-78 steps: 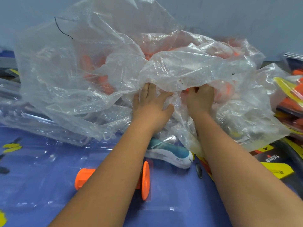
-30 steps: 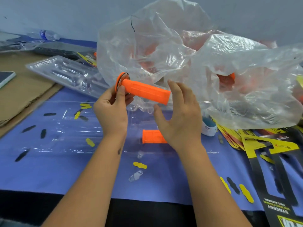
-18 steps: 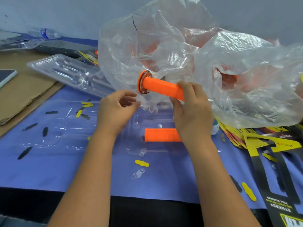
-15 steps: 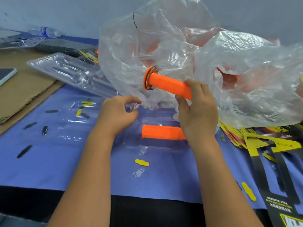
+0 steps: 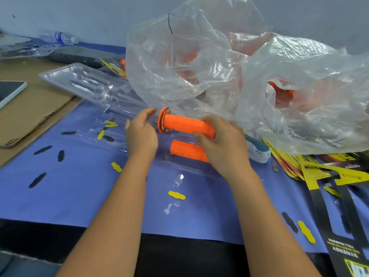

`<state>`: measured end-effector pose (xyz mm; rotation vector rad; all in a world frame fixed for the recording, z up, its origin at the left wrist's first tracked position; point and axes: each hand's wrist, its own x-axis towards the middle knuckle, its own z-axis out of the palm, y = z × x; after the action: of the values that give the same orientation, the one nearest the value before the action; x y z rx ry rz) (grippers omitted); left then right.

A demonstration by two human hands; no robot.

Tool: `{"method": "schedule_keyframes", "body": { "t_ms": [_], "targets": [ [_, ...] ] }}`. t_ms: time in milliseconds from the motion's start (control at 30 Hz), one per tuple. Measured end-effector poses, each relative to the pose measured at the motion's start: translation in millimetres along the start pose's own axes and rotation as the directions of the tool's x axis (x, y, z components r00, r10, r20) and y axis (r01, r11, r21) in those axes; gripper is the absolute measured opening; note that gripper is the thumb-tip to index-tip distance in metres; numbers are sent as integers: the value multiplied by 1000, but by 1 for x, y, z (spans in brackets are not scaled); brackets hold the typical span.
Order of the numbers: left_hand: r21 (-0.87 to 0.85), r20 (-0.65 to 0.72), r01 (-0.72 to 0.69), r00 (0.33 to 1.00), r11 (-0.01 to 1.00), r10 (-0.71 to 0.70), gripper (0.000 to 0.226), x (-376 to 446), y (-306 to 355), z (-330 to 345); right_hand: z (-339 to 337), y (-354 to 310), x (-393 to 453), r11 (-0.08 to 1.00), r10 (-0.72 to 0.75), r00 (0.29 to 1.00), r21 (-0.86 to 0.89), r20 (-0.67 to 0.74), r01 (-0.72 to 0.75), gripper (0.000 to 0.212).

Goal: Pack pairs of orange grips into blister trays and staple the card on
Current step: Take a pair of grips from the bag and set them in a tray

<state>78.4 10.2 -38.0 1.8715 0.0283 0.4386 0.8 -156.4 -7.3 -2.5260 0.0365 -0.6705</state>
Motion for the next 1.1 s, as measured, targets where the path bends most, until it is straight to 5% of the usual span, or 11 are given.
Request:
{"method": "schedule_keyframes", "body": {
  "t_ms": [100,367,900,1100],
  "targets": [
    [-165,12,91,996,982,-91,43,1,4,-3,4,0,-1,995,36,999,-88,-38,-39,31],
    [308,45,-178,984,935,172,27,-9,6,2,5,0,-1,982,157,959,-70,-235,-177,30],
    [379,172,-283,957,881,233,40,-8,8,-1,5,8,1,977,202,970,-39,-137,-209,29],
    [471,116,-260,966,843,233,30,-8,6,-2,-1,13,3,959,186,980,231,-77,-164,29]
  ]
}}
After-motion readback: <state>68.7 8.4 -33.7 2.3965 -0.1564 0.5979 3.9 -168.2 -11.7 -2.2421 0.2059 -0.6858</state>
